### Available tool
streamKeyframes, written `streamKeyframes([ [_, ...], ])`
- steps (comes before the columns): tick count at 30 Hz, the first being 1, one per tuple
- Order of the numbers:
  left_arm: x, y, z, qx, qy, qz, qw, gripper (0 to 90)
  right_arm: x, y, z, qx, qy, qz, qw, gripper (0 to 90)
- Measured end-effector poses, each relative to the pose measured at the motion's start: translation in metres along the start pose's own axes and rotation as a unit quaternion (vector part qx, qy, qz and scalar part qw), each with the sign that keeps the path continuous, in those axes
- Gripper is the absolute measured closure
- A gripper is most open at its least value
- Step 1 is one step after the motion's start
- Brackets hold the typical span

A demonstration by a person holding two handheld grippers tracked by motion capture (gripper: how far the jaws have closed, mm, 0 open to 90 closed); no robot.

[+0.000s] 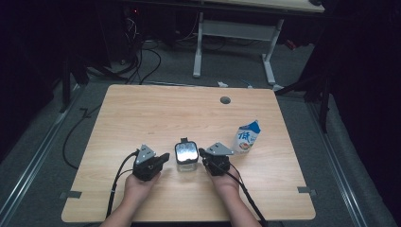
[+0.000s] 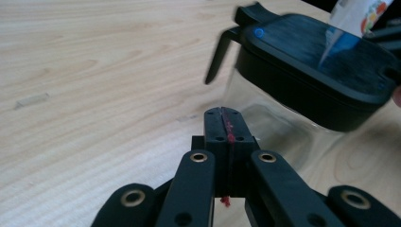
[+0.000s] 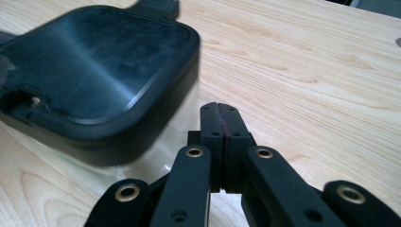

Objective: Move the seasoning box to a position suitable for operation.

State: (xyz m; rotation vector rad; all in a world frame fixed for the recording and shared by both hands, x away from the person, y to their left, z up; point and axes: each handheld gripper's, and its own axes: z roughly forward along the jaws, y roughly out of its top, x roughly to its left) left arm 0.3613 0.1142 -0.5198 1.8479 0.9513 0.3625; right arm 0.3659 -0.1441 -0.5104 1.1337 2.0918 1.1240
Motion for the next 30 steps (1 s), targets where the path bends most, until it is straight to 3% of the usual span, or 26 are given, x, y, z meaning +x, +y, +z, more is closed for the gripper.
streamKeyframes([
  [10, -0.025, -0.007, 0.001, 0.012, -0.021, 0.015, 0.9996, 90.0, -0.018, -0.023, -0.026, 0.008, -0.021, 0.012, 0.9997, 90.0],
  [22, -0.057, -0.004, 0.019, 0.016, -0.057, 0.033, 0.9977, 90.0, -0.024, -0.029, -0.042, -0.003, -0.025, 0.014, 0.9996, 90.0],
  [26, -0.055, -0.004, 0.014, 0.005, -0.053, 0.025, 0.9983, 90.0, -0.025, -0.030, -0.044, -0.006, -0.023, 0.016, 0.9996, 89.9],
  [28, -0.046, -0.001, 0.006, -0.008, -0.048, 0.015, 0.9987, 82.9, -0.025, -0.032, -0.047, -0.012, -0.020, 0.018, 0.9996, 89.7],
  [30, -0.040, 0.004, 0.001, -0.018, -0.036, 0.018, 0.9990, 82.6, -0.025, -0.032, -0.047, -0.012, -0.018, 0.019, 0.9996, 89.7],
])
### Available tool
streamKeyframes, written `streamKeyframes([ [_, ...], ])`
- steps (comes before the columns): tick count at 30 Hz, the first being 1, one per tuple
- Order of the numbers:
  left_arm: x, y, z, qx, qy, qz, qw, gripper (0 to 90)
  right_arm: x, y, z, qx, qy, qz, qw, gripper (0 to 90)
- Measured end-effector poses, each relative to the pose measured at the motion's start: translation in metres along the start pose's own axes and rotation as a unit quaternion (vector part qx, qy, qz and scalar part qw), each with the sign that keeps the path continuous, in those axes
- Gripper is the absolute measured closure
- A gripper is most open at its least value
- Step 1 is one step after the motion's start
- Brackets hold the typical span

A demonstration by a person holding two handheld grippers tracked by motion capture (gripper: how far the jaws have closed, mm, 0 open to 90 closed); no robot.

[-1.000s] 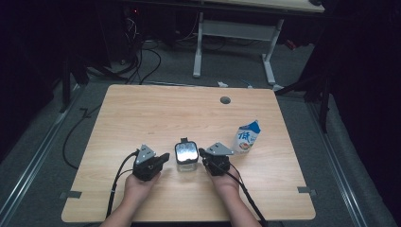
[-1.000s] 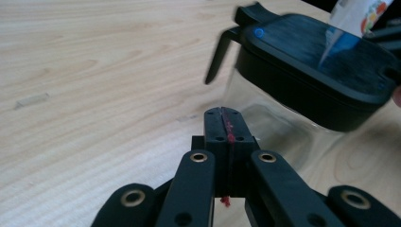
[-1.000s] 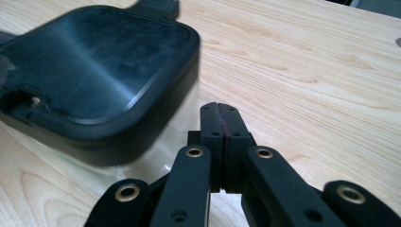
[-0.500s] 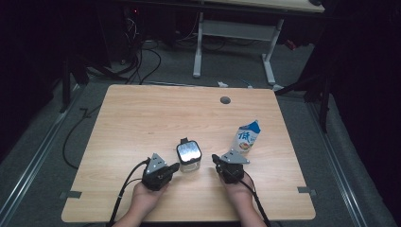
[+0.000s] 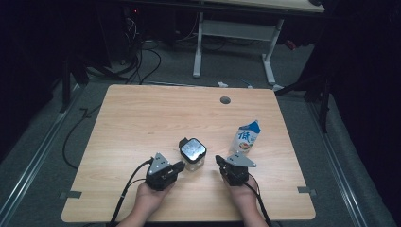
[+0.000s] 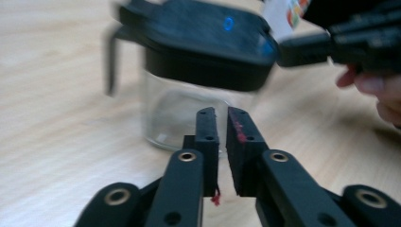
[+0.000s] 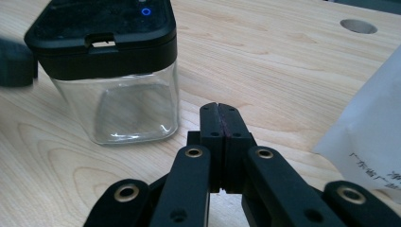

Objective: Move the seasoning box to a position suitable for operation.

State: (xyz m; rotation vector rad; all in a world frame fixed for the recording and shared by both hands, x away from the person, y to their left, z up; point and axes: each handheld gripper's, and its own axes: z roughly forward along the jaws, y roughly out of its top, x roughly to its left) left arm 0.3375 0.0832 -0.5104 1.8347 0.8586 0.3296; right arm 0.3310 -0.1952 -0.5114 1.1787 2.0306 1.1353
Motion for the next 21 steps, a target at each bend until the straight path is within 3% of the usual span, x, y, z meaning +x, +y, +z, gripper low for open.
streamKeyframes([
  [5, 0.013, 0.024, -0.007, -0.017, 0.024, 0.018, 0.9994, 89.2, 0.002, -0.001, 0.001, -0.005, 0.005, 0.004, 1.0000, 89.9],
  [10, 0.020, 0.044, 0.000, -0.025, 0.034, 0.030, 0.9987, 90.0, 0.004, 0.000, 0.002, -0.004, 0.010, -0.003, 0.9999, 89.9],
  [21, 0.027, 0.060, 0.028, -0.035, 0.040, 0.027, 0.9982, 90.0, 0.009, 0.000, 0.006, -0.002, 0.021, -0.008, 0.9997, 89.9],
])
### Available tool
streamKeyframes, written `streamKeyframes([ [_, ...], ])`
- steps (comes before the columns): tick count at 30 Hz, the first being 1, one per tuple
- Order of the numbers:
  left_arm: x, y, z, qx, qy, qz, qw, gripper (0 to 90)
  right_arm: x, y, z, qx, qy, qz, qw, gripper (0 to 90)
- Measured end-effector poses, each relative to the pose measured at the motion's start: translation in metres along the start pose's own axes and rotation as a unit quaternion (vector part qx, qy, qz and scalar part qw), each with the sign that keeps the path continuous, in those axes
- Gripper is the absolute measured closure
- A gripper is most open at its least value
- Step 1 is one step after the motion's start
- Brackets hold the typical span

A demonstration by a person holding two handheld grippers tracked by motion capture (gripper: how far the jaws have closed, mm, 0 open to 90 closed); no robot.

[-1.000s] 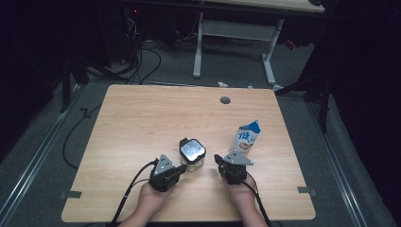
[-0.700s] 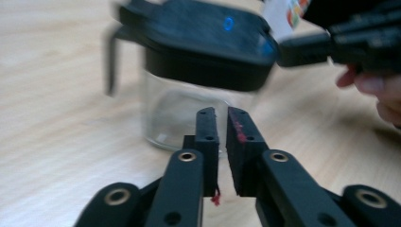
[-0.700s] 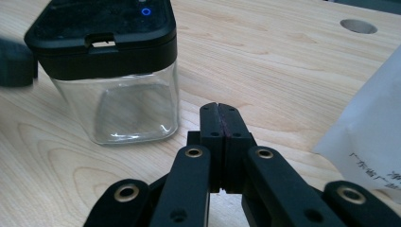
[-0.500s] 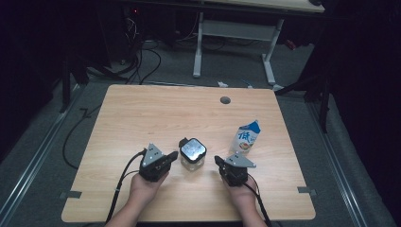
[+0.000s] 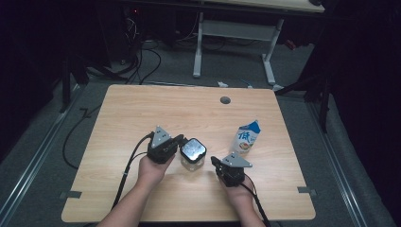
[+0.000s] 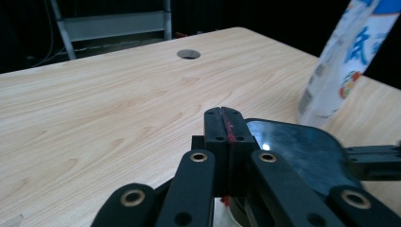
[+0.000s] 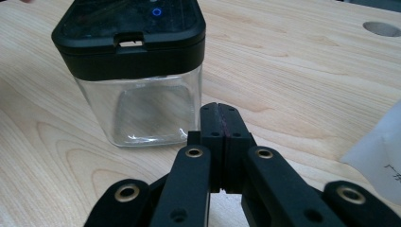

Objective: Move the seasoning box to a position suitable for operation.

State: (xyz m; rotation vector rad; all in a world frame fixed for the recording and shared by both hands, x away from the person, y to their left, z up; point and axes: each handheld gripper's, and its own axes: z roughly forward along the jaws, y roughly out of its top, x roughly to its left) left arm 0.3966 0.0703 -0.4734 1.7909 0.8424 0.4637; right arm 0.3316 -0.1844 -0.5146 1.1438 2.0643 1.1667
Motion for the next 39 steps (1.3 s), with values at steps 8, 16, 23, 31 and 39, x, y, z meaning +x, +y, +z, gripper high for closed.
streamKeyframes([
  [8, 0.002, -0.002, 0.009, 0.007, 0.000, 0.002, 1.0000, 90.0, 0.007, 0.002, -0.001, -0.005, 0.011, -0.005, 0.9999, 89.9],
  [16, 0.002, -0.003, 0.010, 0.002, -0.001, -0.001, 1.0000, 90.0, 0.012, 0.003, 0.000, -0.009, 0.014, -0.008, 0.9998, 89.9],
  [23, 0.003, -0.005, 0.010, -0.005, -0.003, -0.006, 1.0000, 90.0, 0.014, 0.002, 0.002, -0.008, 0.016, -0.008, 0.9998, 89.9],
  [31, 0.004, -0.006, 0.010, -0.009, -0.006, -0.012, 0.9999, 90.0, 0.017, 0.003, 0.004, -0.007, 0.018, -0.009, 0.9998, 89.9],
  [39, 0.005, -0.007, 0.010, -0.009, -0.006, -0.011, 0.9999, 90.0, 0.015, 0.004, 0.002, -0.013, 0.015, -0.007, 0.9998, 90.0],
])
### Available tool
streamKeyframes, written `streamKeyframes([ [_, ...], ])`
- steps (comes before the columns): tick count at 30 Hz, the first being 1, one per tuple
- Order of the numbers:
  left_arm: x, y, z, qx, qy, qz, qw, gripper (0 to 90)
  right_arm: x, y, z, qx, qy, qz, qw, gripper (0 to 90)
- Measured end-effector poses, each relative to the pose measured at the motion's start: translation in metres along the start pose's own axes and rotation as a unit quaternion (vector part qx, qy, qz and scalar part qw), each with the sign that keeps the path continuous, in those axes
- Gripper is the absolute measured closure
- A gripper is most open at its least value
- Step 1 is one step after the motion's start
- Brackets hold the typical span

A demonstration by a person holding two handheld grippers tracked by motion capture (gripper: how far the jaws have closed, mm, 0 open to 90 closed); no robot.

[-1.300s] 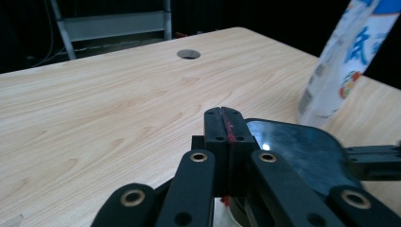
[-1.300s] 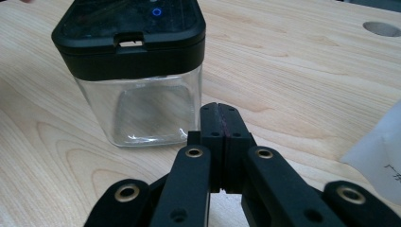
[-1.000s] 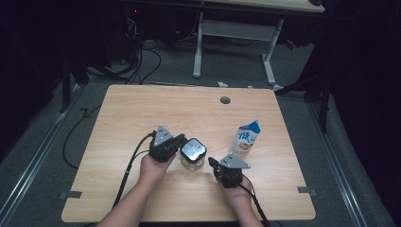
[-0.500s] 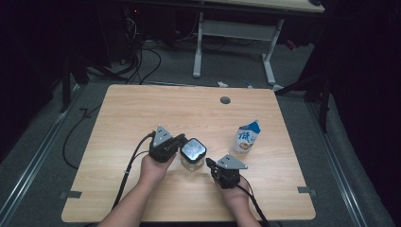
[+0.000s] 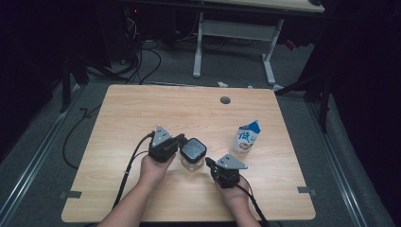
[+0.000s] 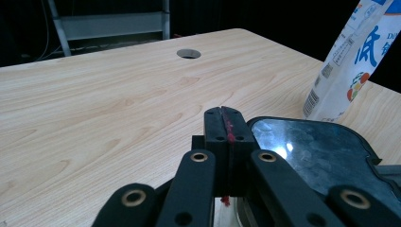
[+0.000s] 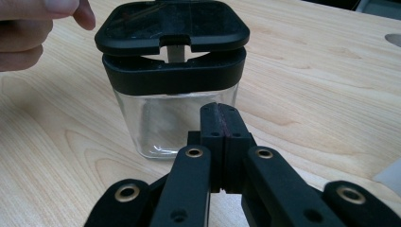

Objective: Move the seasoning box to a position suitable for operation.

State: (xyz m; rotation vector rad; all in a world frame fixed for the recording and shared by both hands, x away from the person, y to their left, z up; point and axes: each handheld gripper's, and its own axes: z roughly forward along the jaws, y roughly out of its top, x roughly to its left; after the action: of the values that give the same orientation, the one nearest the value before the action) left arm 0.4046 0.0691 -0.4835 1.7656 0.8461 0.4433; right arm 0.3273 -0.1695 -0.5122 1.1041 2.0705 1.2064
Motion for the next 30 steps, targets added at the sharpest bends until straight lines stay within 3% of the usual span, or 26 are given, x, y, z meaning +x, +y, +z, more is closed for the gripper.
streamKeyframes([
  [18, 0.002, 0.000, 0.001, 0.002, 0.002, -0.001, 1.0000, 90.0, -0.007, 0.021, -0.007, -0.032, -0.004, 0.002, 0.9995, 90.0],
  [26, 0.003, 0.000, 0.000, 0.004, 0.006, -0.001, 1.0000, 90.0, -0.001, 0.034, -0.001, -0.033, 0.001, -0.012, 0.9994, 90.0],
  [30, 0.006, -0.002, -0.007, 0.005, 0.008, -0.001, 1.0000, 90.0, 0.002, 0.042, 0.001, -0.037, 0.004, -0.017, 0.9991, 90.0],
])
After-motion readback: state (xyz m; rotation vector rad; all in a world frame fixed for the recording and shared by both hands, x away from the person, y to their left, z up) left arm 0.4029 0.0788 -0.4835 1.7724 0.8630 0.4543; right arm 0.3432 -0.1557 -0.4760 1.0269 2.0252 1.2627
